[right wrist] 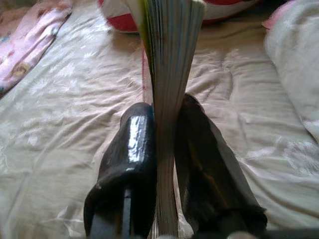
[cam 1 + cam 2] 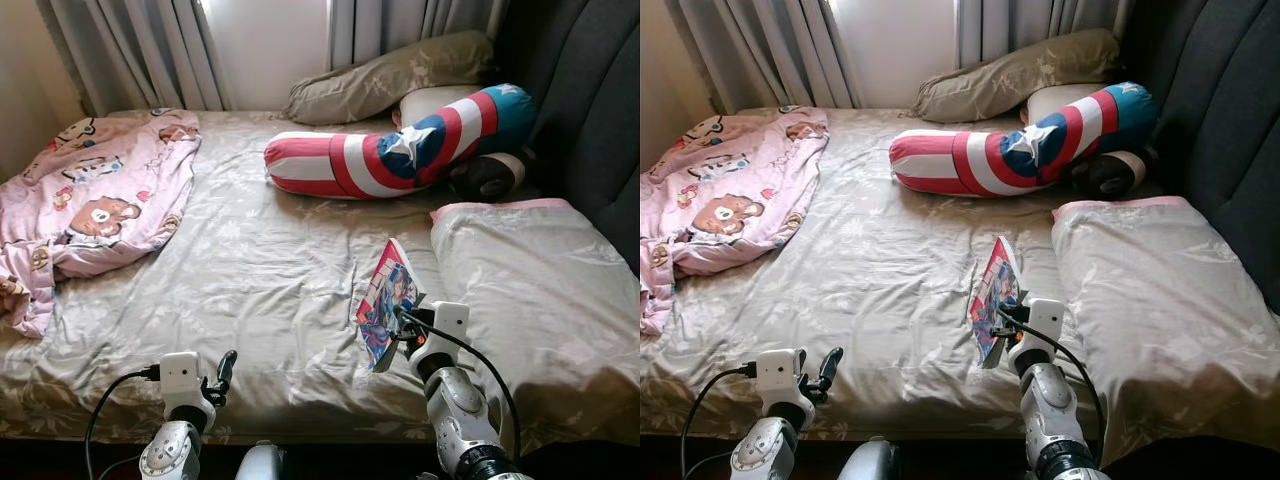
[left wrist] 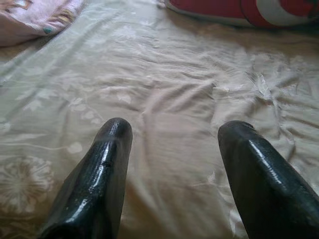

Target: Clean up the room

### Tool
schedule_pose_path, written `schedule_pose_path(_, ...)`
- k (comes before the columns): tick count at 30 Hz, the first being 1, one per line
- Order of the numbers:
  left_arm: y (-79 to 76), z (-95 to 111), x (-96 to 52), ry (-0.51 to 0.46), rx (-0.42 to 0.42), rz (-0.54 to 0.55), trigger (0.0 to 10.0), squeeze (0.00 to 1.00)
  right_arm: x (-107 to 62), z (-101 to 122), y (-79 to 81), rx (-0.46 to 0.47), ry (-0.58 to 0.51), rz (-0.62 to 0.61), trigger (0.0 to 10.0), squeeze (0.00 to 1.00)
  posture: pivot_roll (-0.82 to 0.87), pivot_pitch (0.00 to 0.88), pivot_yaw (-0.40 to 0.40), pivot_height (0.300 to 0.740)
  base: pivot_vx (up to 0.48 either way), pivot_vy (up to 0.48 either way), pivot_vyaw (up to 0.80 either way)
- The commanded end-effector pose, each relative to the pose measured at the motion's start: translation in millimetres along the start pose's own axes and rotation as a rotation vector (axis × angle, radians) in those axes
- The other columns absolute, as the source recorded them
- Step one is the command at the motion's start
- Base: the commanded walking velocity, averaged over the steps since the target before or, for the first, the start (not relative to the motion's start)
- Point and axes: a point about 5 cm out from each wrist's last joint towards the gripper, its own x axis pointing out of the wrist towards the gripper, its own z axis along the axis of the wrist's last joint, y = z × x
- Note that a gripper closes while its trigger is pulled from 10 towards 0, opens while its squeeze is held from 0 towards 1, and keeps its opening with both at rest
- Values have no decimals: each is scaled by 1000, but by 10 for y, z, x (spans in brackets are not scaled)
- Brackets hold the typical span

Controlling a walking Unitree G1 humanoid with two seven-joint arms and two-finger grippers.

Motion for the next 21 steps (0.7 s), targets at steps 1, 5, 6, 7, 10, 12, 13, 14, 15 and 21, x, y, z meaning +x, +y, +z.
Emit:
schedule_pose_path(1,48,-25,-14,22,-6,14,10000,0,53,97,99,-30,-45,49,10000,0,75,0,21,646,255,0,675)
schedule_pose_path(5,37,-28,-12,23,-5,10,10000,0,51,85,98,-14,-40,40,10000,0,74,0,22,646,255,0,169)
schedule_pose_path(6,31,-30,-12,23,-6,9,10000,0,47,83,89,-22,-40,39,10000,0,73,0,22,646,259,0,0)
schedule_pose_path(7,29,-29,-12,22,-6,8,10000,0,45,81,84,-20,-39,36,10000,0,75,0,21,646,255,0,0)
schedule_pose_path(10,27,-21,-7,19,-5,5,10000,0,43,77,75,-16,-37,32,10000,0,73,0,22,646,254,0,0)
schedule_pose_path(12,27,-19,-5,19,-5,5,10000,0,44,79,76,-14,-38,32,10000,0,73,0,22,646,251,0,0)
schedule_pose_path(13,27,-18,-5,19,-5,5,10000,0,44,82,78,-12,-41,32,10000,0,73,0,23,646,255,0,0)
schedule_pose_path(14,27,-18,-5,19,-5,4,10000,0,45,84,81,-11,-43,34,10000,0,73,0,23,646,259,0,0)
schedule_pose_path(15,27,-17,-4,19,-5,4,10000,0,45,84,83,-11,-43,34,10000,0,74,0,23,646,255,0,0)
schedule_pose_path(21,22,-12,2,17,-5,2,10000,0,46,78,89,-13,-39,37,10000,0,73,0,23,646,256,0,0)
